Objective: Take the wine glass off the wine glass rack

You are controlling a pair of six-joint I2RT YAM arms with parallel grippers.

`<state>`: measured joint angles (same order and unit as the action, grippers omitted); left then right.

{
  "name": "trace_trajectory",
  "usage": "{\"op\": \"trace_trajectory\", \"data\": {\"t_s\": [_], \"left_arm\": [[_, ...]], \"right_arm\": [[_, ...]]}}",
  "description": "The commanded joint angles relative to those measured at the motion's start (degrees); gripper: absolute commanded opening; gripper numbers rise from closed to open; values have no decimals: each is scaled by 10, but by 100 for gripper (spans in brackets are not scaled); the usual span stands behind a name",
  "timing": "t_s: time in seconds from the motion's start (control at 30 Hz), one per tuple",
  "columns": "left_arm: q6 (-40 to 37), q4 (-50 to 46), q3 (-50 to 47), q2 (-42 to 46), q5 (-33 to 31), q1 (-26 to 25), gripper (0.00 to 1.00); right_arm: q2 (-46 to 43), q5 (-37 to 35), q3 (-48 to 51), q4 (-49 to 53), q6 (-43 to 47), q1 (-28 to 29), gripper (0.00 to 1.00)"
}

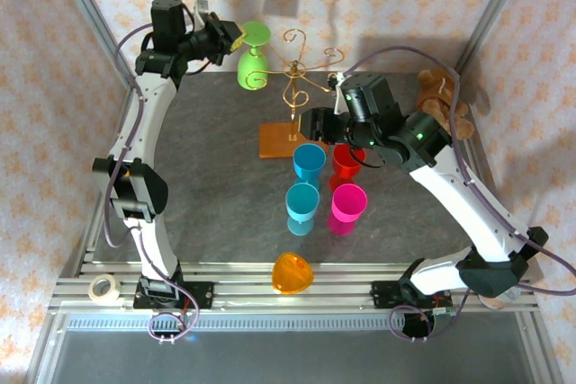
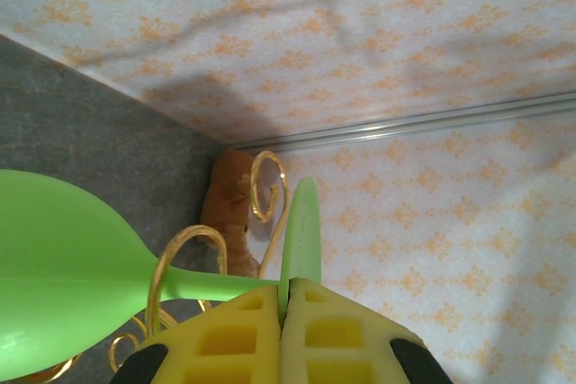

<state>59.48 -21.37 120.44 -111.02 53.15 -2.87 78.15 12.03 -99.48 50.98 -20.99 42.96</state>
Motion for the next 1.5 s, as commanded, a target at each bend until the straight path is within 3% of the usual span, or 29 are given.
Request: {"op": "trace_trajectory", "data": {"t_s": [0.0, 0.63, 1.17, 1.47], "left_arm": [[-27, -32, 31, -21, 1, -10, 0], [-123, -139, 59, -10, -9, -37, 0], [-141, -117, -40, 92, 2, -37, 0], [-146, -116, -103, 147, -5, -11, 0]], "right_arm": [[-1, -6, -1, -2, -4, -3, 51], [-7, -11, 5, 0, -6, -2, 51], [-11, 9, 10, -16, -26, -2, 51], [-32, -6, 11, -11, -20, -2, 51]]}}
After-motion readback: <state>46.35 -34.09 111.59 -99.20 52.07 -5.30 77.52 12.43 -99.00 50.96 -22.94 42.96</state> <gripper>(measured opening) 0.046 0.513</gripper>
